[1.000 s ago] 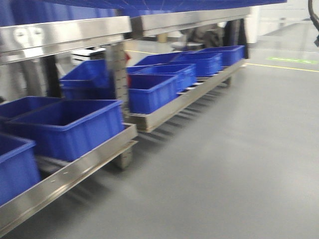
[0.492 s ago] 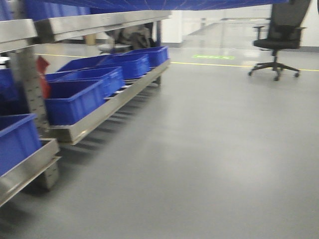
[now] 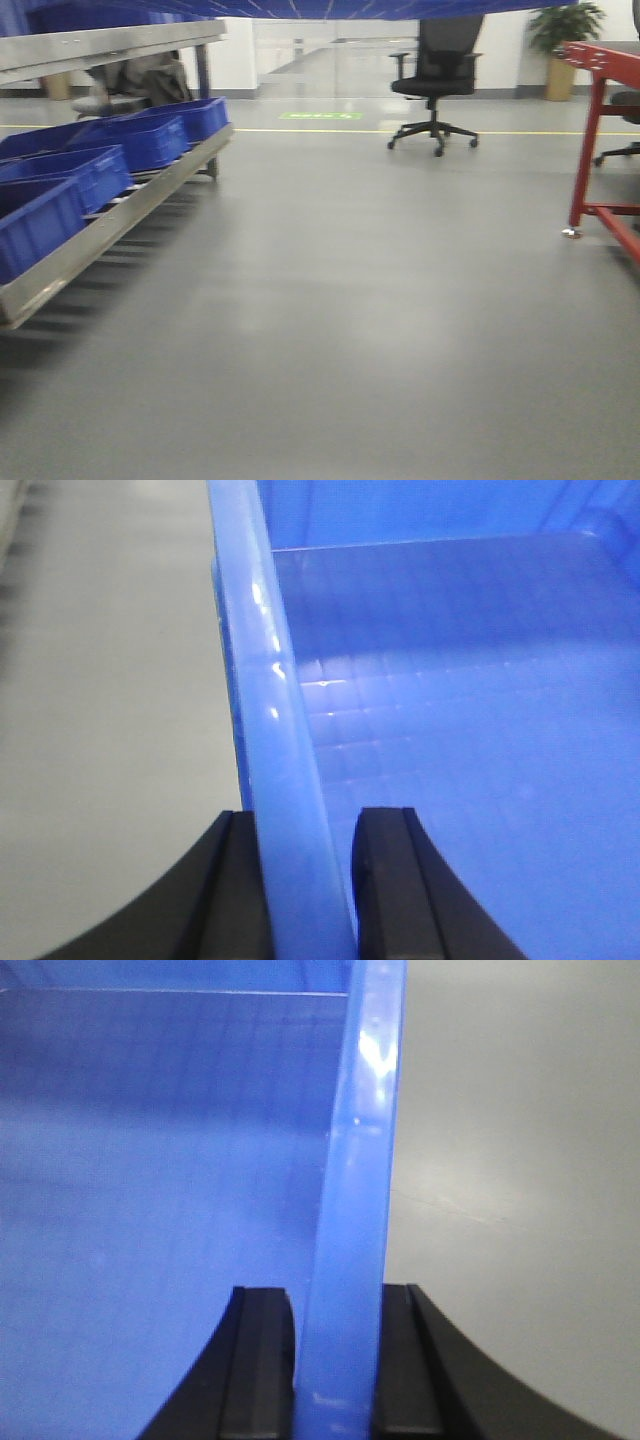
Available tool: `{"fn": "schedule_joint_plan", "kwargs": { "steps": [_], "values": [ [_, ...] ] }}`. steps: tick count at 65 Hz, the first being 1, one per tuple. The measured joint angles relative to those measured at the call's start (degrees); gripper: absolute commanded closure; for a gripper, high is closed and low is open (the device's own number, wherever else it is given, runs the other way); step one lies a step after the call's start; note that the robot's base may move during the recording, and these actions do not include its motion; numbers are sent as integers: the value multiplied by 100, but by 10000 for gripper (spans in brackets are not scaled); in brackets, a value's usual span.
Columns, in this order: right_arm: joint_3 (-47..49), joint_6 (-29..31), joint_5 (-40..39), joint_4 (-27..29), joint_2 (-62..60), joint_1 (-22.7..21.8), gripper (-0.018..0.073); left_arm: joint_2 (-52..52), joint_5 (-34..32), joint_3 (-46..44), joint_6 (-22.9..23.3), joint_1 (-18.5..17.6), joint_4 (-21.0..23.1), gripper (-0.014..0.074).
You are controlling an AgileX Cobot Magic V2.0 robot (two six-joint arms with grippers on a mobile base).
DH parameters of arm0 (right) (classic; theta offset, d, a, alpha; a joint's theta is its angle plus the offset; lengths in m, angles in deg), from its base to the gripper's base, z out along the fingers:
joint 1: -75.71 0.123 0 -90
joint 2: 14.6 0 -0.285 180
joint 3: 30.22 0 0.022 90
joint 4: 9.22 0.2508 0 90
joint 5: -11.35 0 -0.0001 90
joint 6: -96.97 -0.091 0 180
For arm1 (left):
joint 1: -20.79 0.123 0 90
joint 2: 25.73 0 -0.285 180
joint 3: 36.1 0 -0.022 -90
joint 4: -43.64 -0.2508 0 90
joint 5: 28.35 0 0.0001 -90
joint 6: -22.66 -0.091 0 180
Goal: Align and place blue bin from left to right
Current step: 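Carry the blue bin in both grippers across the floor past the red bench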
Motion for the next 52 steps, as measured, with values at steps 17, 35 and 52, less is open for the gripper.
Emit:
{"fn": "schedule_joint_plan", "kwargs": {
  "steps": [17,35,52],
  "values": [
    [0,0,0,0,0,0,634,0,0,0,0,0,0,615],
    [0,0,-10,0,0,0,634,0,-2,0,0,0,0,615],
    [0,0,-10,-10,0,0,634,0,-2,0,0,0,12,615]
  ]
}}
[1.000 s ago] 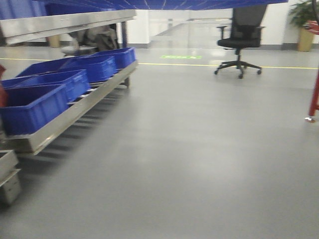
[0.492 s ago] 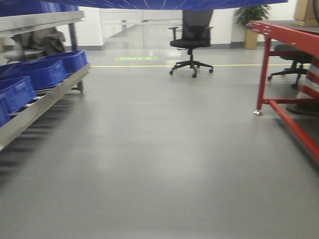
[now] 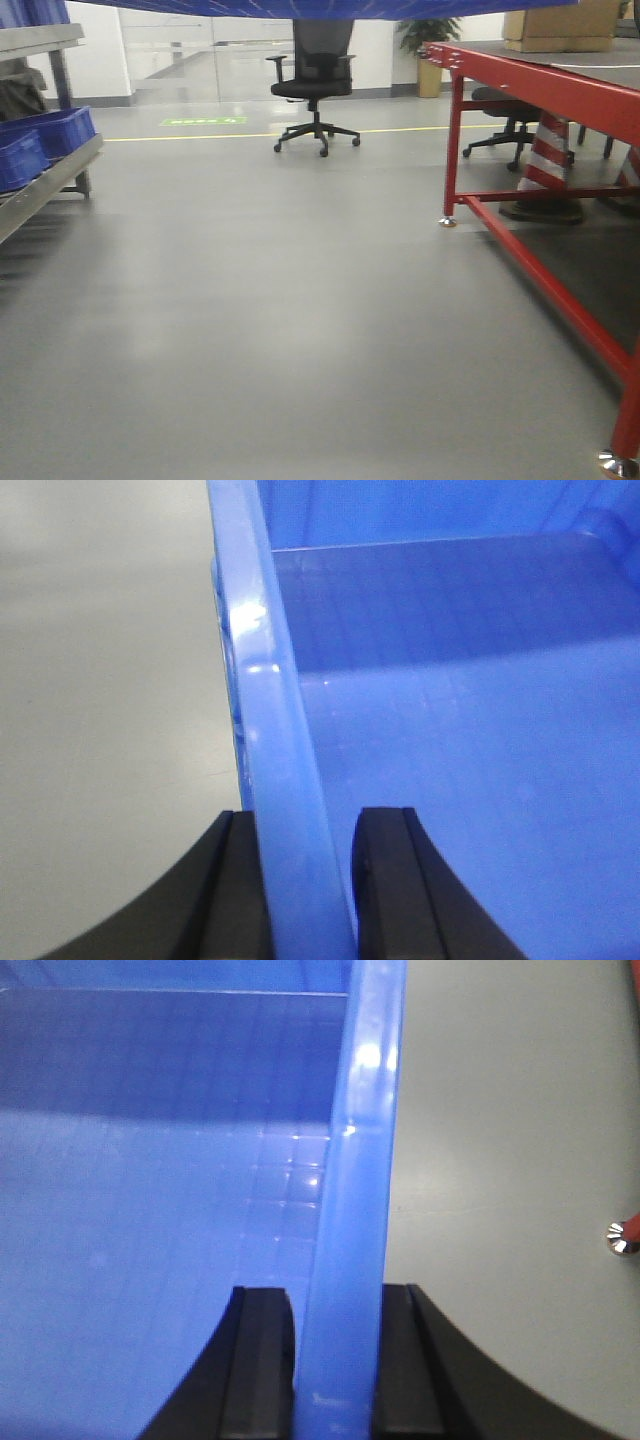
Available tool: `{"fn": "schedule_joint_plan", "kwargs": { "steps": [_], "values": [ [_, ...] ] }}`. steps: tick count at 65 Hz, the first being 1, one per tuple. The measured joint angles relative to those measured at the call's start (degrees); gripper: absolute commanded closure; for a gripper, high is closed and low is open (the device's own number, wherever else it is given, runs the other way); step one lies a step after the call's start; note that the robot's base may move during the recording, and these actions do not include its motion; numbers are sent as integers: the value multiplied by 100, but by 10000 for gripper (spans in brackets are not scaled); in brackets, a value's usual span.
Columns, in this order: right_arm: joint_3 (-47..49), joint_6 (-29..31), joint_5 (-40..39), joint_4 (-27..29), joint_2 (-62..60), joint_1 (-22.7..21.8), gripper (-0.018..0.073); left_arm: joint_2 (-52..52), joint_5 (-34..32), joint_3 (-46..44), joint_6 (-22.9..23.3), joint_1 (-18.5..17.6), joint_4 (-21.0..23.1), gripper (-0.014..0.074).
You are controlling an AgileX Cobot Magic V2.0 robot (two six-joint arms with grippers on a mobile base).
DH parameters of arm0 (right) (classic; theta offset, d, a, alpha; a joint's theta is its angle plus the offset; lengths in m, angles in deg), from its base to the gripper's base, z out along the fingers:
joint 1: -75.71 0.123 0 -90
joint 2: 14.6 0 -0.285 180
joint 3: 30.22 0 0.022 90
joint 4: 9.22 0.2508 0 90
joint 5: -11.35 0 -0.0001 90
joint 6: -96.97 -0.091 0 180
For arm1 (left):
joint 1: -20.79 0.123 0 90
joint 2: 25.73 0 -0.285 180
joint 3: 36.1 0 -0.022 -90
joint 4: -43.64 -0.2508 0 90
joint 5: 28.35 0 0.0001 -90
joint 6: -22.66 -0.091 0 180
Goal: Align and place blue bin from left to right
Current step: 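Carry the blue bin in both grippers across the floor past the red bench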
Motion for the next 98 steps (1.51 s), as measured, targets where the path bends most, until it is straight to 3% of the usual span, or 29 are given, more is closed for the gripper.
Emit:
{"fn": "schedule_joint_plan", "kwargs": {
  "steps": [98],
  "values": [
    [0,0,11,0,0,0,634,0,0,0,0,0,0,615]
  ]
}}
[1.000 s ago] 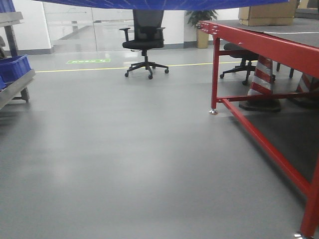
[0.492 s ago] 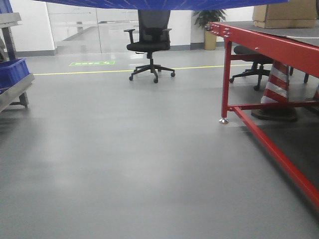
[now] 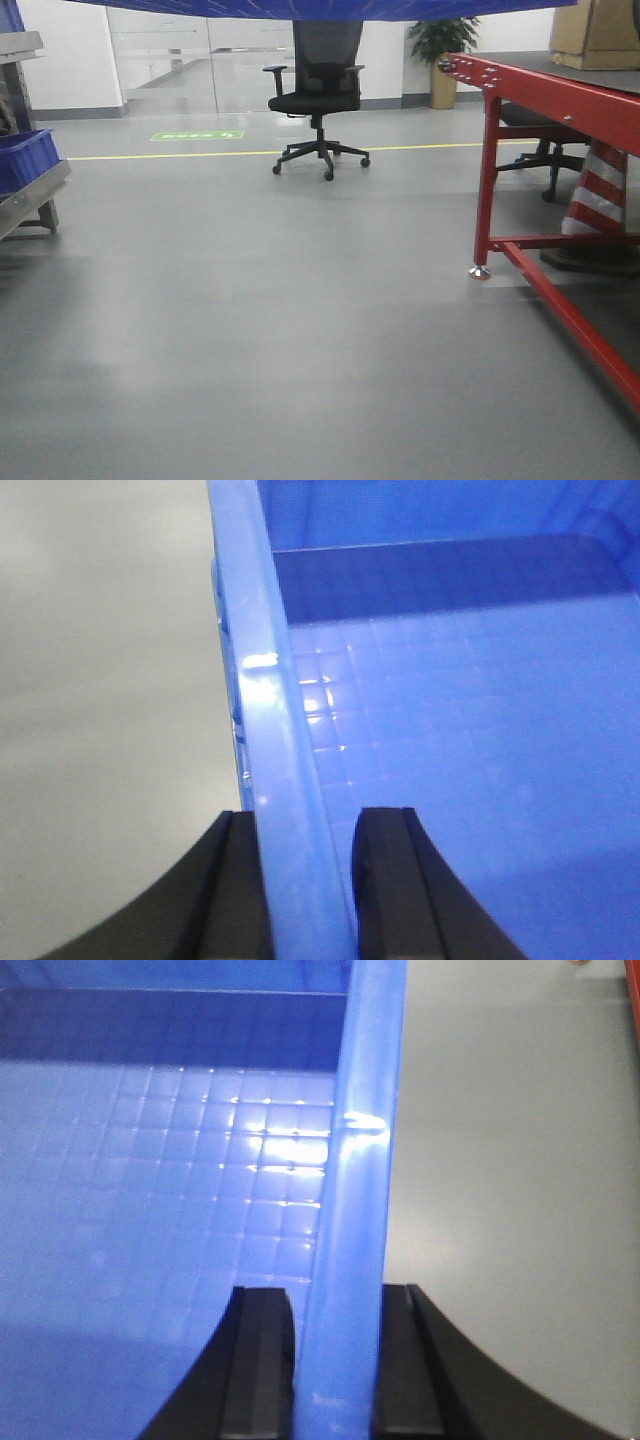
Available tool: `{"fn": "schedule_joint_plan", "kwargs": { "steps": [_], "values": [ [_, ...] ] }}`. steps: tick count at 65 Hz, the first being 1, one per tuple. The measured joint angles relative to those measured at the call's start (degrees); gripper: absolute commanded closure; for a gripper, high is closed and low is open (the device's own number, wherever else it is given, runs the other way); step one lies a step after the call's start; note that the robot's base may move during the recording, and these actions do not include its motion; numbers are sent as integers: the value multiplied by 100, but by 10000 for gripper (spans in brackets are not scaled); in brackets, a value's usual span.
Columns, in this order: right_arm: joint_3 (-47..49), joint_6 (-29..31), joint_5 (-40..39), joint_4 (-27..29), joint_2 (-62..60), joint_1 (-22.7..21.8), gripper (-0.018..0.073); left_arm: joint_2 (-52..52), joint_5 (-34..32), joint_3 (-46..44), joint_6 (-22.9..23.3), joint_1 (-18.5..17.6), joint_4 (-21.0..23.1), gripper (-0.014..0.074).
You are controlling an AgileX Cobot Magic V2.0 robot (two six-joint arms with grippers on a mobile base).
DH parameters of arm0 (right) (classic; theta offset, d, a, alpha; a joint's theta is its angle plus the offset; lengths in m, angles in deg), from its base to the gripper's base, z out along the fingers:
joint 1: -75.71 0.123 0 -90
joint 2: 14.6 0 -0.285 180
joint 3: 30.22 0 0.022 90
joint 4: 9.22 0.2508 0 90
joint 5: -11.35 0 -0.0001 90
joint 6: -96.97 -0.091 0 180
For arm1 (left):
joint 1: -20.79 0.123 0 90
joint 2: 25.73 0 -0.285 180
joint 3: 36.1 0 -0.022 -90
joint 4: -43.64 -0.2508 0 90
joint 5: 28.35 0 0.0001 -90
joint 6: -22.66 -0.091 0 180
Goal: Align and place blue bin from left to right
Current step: 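Carry the blue bin in both grippers across the floor past the red bench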
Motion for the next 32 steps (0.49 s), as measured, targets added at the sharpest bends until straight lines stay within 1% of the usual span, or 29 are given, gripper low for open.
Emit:
{"fn": "schedule_joint_plan", "kwargs": {
  "steps": [32],
  "values": [
    [0,0,-11,0,0,0,634,0,-11,0,0,0,-11,615]
  ]
}}
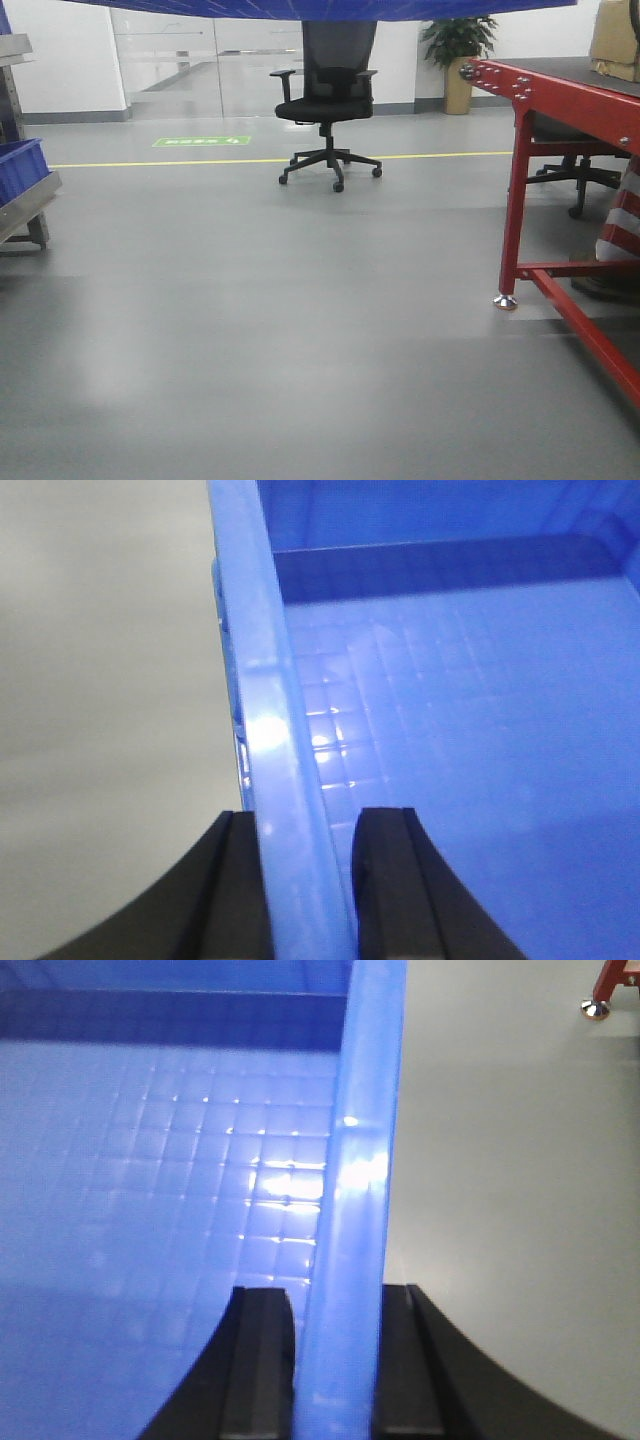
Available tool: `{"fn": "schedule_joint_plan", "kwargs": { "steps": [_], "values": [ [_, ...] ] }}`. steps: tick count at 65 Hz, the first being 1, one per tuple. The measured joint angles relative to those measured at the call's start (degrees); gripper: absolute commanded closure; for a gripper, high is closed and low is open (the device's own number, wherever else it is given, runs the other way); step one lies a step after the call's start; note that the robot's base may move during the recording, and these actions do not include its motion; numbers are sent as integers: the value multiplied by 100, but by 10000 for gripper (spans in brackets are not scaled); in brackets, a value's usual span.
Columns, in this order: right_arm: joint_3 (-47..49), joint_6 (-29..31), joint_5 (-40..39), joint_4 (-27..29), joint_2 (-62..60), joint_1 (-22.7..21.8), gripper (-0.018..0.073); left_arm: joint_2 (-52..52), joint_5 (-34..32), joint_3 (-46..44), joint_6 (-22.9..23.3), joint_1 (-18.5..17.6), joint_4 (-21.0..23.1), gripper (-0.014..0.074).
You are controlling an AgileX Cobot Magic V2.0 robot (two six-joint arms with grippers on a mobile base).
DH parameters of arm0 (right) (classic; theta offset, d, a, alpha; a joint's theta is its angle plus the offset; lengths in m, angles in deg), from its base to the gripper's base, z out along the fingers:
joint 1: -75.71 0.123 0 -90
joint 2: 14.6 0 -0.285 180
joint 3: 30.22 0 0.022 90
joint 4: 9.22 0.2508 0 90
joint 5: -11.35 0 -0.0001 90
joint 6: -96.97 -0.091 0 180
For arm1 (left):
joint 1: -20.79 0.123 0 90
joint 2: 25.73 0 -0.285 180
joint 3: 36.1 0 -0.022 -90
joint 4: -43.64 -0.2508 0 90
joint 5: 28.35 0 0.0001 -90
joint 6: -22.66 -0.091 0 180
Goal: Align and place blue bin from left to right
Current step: 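Carry the blue bin in both grippers across the floor past the red bench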
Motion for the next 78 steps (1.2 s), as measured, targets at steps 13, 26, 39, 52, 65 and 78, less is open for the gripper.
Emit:
{"fn": "schedule_joint_plan", "kwargs": {
  "steps": [13,26,39,52,65,78],
  "values": [
    [0,0,-11,0,0,0,634,0,0,0,0,0,-15,615],
    [0,0,-11,10,0,0,634,0,0,0,0,0,-15,615],
    [0,0,-84,10,0,0,634,0,-11,0,0,0,-35,615],
    [0,12,-293,-1,0,0,634,0,-106,0,0,0,-84,615],
    [0,23,-363,-13,0,0,634,0,-130,0,0,0,-95,615],
    [0,23,-391,-13,0,0,634,0,-130,0,0,0,-107,615]
  ]
}}
